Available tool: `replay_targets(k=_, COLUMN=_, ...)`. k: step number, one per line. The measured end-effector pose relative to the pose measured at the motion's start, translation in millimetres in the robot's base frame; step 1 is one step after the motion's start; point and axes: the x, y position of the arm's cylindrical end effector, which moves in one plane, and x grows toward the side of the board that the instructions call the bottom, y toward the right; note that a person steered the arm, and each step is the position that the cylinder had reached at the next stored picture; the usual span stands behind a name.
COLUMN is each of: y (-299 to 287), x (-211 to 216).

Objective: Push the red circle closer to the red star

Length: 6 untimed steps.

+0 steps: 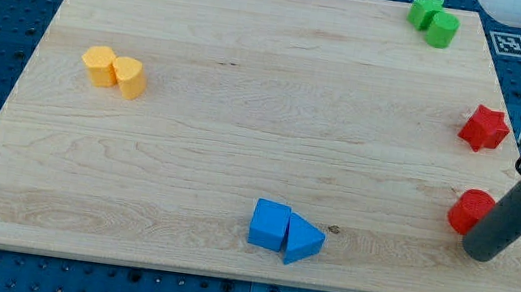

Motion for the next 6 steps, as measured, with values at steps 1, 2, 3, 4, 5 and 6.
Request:
replay_targets(k=1, y=-1, x=-9)
replay_targets(k=2, y=-3, x=-20)
replay_targets(k=3, y=-3, x=-31)
replay_targets(k=4, y=-3, x=-43)
replay_targets(k=5, y=-3, x=-61)
replay_targets(k=6, y=-3, x=-77)
